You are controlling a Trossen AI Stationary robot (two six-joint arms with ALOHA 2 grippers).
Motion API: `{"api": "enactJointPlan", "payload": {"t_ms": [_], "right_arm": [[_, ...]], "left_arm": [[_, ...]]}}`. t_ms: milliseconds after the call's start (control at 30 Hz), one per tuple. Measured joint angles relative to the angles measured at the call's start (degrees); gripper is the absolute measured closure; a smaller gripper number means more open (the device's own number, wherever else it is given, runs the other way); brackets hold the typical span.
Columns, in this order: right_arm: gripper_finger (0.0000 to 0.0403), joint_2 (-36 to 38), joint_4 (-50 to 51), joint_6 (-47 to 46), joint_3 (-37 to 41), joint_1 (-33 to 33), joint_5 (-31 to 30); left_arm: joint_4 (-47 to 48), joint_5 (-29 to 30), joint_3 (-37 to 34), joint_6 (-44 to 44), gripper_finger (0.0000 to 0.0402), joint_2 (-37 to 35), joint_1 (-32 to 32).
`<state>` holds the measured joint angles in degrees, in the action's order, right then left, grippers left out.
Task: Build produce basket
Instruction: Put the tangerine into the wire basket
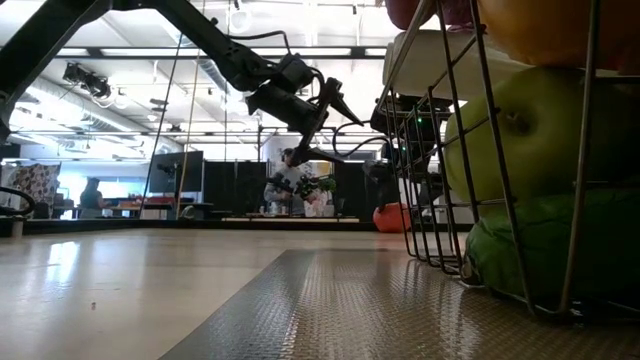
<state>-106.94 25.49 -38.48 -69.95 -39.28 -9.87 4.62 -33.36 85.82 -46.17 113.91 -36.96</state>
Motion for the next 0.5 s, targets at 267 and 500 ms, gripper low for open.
{"api": "enactJointPlan", "payload": {"t_ms": [267, 500], "right_arm": [[0.0054, 0.0, 0.3, 0.0, 0.0, -0.1, 0.1], [0.0139, 0.0, 0.6, 0.0, 0.0, -0.1, 1.2]], "left_arm": [[0.0, 0.0, 0.0, 0.3, 0.0008, 0.0, 0.2], [0.0, 0.0, 0.0, 0.3, 0.0008, 0.0, 0.3]]}}
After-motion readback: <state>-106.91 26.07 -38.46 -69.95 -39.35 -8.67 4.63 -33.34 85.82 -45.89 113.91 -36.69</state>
